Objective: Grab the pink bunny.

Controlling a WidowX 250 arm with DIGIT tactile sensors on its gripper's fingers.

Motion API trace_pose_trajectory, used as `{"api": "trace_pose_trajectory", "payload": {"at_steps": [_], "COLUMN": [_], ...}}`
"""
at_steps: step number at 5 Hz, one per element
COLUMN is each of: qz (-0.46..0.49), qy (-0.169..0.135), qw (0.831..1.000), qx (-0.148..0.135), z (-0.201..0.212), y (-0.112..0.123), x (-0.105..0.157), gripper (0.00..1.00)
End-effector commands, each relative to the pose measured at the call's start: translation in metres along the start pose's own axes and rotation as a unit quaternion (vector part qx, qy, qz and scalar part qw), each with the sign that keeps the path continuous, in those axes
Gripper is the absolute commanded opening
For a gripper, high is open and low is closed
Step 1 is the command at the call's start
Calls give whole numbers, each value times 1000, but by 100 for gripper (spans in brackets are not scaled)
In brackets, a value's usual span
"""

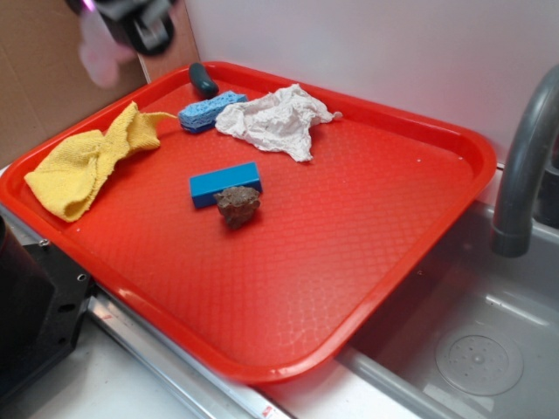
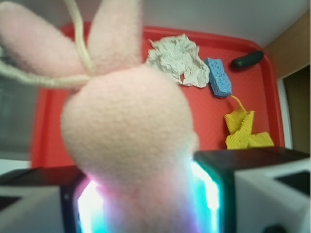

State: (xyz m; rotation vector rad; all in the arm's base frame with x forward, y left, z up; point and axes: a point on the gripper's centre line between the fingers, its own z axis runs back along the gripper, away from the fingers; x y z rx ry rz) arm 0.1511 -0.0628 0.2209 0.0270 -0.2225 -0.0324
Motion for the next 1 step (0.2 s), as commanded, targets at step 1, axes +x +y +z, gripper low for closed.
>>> {"api": "trace_pose_trajectory", "payload": {"at_steps": [1], "qz": [96], "qy": [45], "qw": [994], "qx": [-7], "z": [37], "y": [-1], "x": [-3], "gripper": [0]}}
